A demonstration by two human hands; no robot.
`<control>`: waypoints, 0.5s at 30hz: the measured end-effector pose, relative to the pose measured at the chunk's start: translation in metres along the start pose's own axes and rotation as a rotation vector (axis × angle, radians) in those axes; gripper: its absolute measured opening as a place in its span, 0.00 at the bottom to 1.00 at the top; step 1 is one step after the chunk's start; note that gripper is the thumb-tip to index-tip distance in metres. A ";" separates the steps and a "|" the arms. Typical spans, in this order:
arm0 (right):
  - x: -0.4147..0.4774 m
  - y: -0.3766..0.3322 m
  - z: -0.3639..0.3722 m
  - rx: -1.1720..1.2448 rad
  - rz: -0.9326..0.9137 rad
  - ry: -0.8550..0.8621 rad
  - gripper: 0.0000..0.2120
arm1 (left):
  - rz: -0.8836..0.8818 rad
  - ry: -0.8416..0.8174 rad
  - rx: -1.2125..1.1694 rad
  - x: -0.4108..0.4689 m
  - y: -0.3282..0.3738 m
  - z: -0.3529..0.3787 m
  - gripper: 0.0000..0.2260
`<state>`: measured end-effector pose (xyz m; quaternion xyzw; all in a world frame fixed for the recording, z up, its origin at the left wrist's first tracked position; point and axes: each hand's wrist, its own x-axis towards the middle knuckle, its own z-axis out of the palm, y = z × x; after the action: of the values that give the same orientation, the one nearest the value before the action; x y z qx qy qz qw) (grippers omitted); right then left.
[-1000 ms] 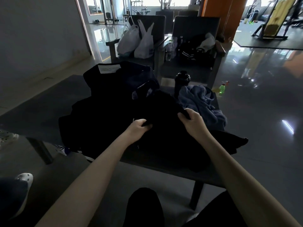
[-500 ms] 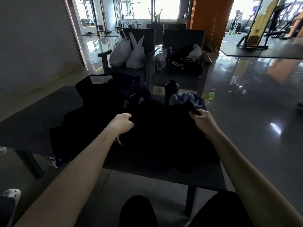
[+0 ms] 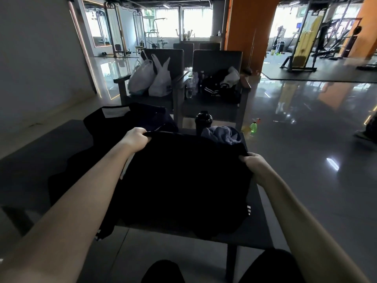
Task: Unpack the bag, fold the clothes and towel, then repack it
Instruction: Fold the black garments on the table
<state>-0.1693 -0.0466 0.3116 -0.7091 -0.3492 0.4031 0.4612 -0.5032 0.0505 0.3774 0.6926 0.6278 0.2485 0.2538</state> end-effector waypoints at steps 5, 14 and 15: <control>0.046 0.028 -0.006 -0.033 -0.014 0.155 0.14 | 0.057 -0.230 0.089 0.000 0.000 0.018 0.10; 0.051 0.019 -0.006 -0.082 -0.049 0.287 0.08 | 0.028 -0.087 0.433 0.051 -0.019 0.042 0.06; 0.057 0.020 -0.006 -0.083 -0.042 0.297 0.08 | 0.010 -0.055 0.450 0.058 -0.022 0.045 0.08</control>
<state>-0.1367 -0.0066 0.2802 -0.7719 -0.3083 0.2695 0.4863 -0.4847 0.1083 0.3311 0.7414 0.6568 0.0844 0.1087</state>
